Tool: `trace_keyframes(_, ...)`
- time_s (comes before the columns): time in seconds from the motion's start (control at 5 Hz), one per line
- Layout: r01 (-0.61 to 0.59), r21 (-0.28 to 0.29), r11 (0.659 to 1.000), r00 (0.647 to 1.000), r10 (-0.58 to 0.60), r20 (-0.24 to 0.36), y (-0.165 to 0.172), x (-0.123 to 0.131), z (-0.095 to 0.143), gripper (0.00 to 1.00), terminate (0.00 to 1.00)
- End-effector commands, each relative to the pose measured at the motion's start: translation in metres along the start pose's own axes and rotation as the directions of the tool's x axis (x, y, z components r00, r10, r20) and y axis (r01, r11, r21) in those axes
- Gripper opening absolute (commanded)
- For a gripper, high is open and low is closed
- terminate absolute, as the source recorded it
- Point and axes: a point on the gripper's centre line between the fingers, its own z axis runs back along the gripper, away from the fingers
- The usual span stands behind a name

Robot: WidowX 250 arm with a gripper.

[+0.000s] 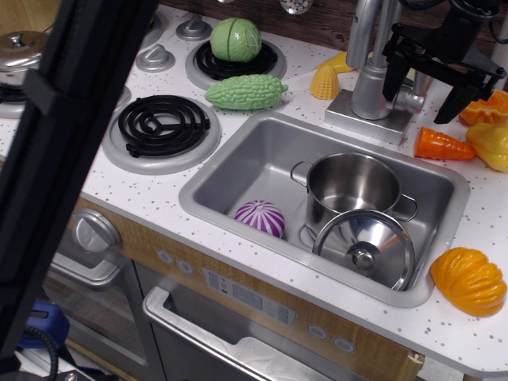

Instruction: Turn lever vertical to front

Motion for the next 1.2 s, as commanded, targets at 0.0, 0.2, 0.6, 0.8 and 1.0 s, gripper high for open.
trace_keyframes(0.0, 0.0, 0.0, 1.0, 1.0, 0.0, 0.0, 0.0, 0.0, 0.0, 1.0, 0.0)
trace_keyframes(0.2, -0.027, 0.041, 0.999, 0.994, 0.022, 0.112, 0.002, 0.003, 0.007, 1.0, 0.0)
trace_keyframes(0.6, -0.049, 0.016, 0.999, 0.975, 0.044, 0.219, 0.004, 0.013, 0.02, 1.0, 0.0)
trace_keyframes(0.8, -0.057, -0.019, 0.998, 0.961, 0.06, 0.269, 0.008, 0.022, 0.024, 1.0, 0.0)
trace_keyframes(1.0, -0.059, -0.006, 0.998, 0.946, 0.058, 0.319, 0.012, 0.028, 0.03, 1.0, 0.0)
